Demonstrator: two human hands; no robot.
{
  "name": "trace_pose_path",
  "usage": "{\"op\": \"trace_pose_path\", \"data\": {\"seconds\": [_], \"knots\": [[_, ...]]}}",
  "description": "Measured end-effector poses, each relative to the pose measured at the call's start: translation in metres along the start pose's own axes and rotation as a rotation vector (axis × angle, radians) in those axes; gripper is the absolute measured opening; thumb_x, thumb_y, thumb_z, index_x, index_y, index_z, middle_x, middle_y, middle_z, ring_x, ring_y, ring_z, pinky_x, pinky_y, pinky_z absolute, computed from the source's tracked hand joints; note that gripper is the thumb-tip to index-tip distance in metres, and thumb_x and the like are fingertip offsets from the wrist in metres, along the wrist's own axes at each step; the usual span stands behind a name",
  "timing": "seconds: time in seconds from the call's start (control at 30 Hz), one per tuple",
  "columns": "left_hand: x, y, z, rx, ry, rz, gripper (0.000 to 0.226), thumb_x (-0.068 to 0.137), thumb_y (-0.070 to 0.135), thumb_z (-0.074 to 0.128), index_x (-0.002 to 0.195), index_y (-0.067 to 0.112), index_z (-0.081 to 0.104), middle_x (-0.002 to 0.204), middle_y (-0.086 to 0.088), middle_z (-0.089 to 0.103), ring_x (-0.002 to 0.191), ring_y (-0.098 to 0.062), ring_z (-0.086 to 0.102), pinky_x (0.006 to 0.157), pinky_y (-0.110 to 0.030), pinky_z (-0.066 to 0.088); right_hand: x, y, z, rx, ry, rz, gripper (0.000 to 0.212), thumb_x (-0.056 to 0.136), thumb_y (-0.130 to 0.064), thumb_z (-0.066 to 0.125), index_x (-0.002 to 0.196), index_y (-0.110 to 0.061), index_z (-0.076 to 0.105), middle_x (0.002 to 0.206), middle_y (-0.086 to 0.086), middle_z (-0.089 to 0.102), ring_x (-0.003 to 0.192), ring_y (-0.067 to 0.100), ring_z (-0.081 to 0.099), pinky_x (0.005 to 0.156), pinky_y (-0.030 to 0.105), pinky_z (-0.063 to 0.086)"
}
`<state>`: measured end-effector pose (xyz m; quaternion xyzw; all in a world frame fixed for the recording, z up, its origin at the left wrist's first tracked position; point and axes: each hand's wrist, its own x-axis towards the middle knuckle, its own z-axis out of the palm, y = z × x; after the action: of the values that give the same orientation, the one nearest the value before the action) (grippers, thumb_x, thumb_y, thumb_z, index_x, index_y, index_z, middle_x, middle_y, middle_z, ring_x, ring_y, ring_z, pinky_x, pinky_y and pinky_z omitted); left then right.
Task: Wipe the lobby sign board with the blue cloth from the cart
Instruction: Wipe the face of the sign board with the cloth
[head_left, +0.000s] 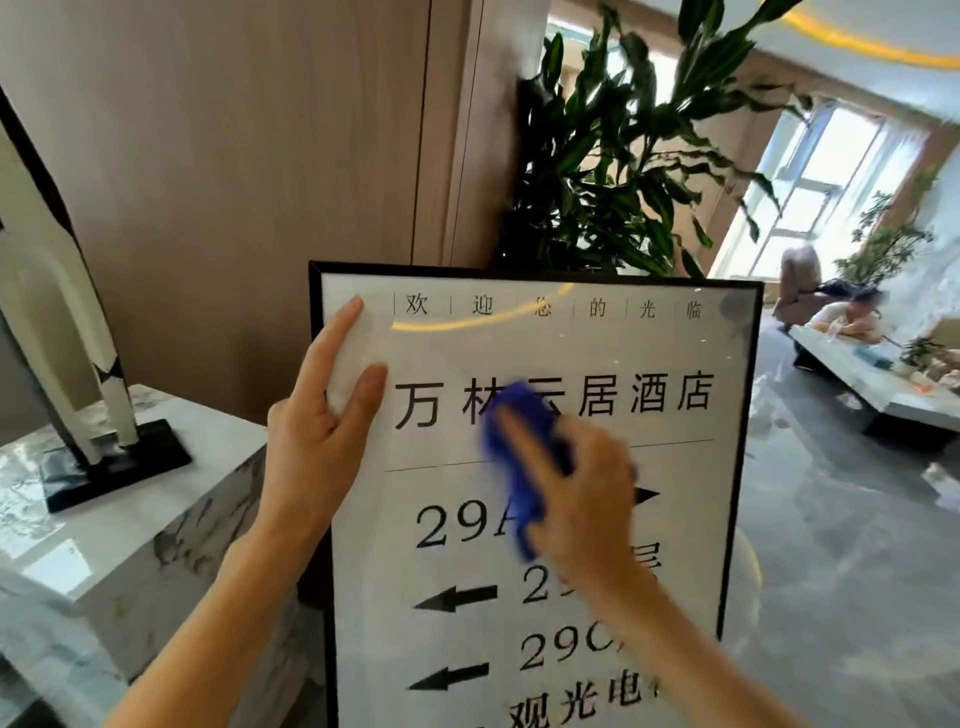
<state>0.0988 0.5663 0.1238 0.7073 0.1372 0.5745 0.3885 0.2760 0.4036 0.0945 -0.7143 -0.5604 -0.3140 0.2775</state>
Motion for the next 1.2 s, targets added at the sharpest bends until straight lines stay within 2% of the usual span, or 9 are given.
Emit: {"op": "trace_pose_path", "data": {"seconds": [0.13, 0.27, 0.43, 0.53, 0.67, 0.8, 0.97, 1.13, 1.2], "knots": [[0.002, 0.001, -0.001, 0.022, 0.003, 0.003, 0.051, 0.101, 0.033, 0.056, 0.148, 0.044, 0.039, 0.112, 0.056, 0.054, 0.095, 0.028, 0.058, 0.069, 0.007, 0.044, 0.068, 0.088, -0.045, -0.011, 0.398, 0.364, 0.065, 0.082, -0.021, 0.039, 0.146, -0.036, 0.043, 0.117, 0.004, 0.041, 0.101, 0.023, 0.049, 0.080, 0.035, 0.048], [0.003, -0.001, 0.000, 0.001, -0.004, -0.013, 0.053, 0.099, 0.036, 0.057, 0.148, 0.042, 0.040, 0.118, 0.054, 0.053, 0.100, 0.024, 0.059, 0.073, 0.005, 0.046, 0.078, 0.117, -0.050, 0.013, 0.464, 0.381, 0.067, 0.082, -0.012, 0.044, 0.146, -0.032, 0.046, 0.115, 0.006, 0.038, 0.103, 0.020, 0.045, 0.090, 0.007, 0.034], [-0.001, -0.008, -0.003, -0.030, -0.012, -0.019, 0.052, 0.101, 0.032, 0.057, 0.150, 0.036, 0.038, 0.129, 0.051, 0.047, 0.111, 0.024, 0.054, 0.078, 0.004, 0.045, 0.046, 0.059, -0.011, 0.005, 0.539, 0.430, 0.060, 0.086, -0.017, 0.047, 0.141, -0.041, 0.047, 0.111, -0.007, 0.040, 0.097, 0.020, 0.052, 0.083, 0.030, 0.048], [-0.002, -0.009, -0.005, -0.048, 0.000, -0.021, 0.052, 0.101, 0.037, 0.057, 0.149, 0.040, 0.038, 0.130, 0.049, 0.048, 0.112, 0.021, 0.055, 0.077, 0.001, 0.048, -0.004, -0.017, 0.024, 0.144, 0.304, 0.305, 0.019, 0.095, -0.050, 0.056, 0.112, -0.043, 0.058, 0.097, -0.012, 0.058, 0.080, 0.018, 0.060, 0.066, 0.043, 0.055], [-0.003, -0.010, -0.006, -0.040, 0.016, -0.006, 0.050, 0.098, 0.043, 0.057, 0.144, 0.051, 0.039, 0.133, 0.043, 0.050, 0.115, 0.015, 0.058, 0.081, -0.003, 0.050, -0.100, -0.098, 0.072, -0.008, -0.112, -0.168, 0.075, 0.075, -0.037, 0.066, 0.144, -0.042, 0.038, 0.109, 0.000, 0.049, 0.084, 0.023, 0.048, 0.076, 0.039, 0.043], [-0.005, -0.008, -0.005, -0.049, 0.008, 0.007, 0.050, 0.099, 0.038, 0.057, 0.145, 0.050, 0.038, 0.134, 0.044, 0.049, 0.116, 0.015, 0.057, 0.081, -0.005, 0.052, -0.153, -0.109, 0.079, -0.121, -0.274, -0.446, 0.042, 0.096, -0.044, 0.046, 0.137, -0.052, 0.046, 0.097, -0.010, 0.048, 0.072, 0.014, 0.048, 0.059, 0.034, 0.055], [-0.004, -0.005, -0.005, -0.032, 0.010, 0.032, 0.049, 0.101, 0.036, 0.057, 0.143, 0.051, 0.039, 0.136, 0.045, 0.046, 0.120, 0.018, 0.052, 0.085, 0.000, 0.047, -0.168, -0.057, 0.062, -0.206, -0.324, -0.731, 0.045, 0.097, -0.042, 0.049, 0.141, -0.048, 0.042, 0.114, -0.012, 0.048, 0.086, 0.012, 0.045, 0.076, 0.032, 0.047], [-0.003, -0.001, -0.005, -0.012, 0.006, 0.015, 0.048, 0.099, 0.043, 0.057, 0.141, 0.059, 0.038, 0.137, 0.043, 0.047, 0.118, 0.011, 0.058, 0.088, -0.014, 0.055, -0.111, 0.015, 0.014, -0.028, -0.216, -0.333, 0.006, 0.096, -0.047, 0.058, 0.094, -0.045, 0.064, 0.073, -0.014, 0.060, 0.061, 0.005, 0.056, 0.059, 0.033, 0.054], [-0.002, -0.001, -0.006, -0.007, 0.008, 0.008, 0.048, 0.099, 0.045, 0.057, 0.141, 0.060, 0.037, 0.137, 0.044, 0.047, 0.116, 0.010, 0.060, 0.087, -0.016, 0.057, -0.068, 0.052, -0.004, -0.012, 0.015, -0.092, 0.014, 0.097, -0.045, 0.061, 0.096, -0.035, 0.071, 0.072, -0.009, 0.070, 0.051, 0.008, 0.062, 0.050, 0.021, 0.053]]}}
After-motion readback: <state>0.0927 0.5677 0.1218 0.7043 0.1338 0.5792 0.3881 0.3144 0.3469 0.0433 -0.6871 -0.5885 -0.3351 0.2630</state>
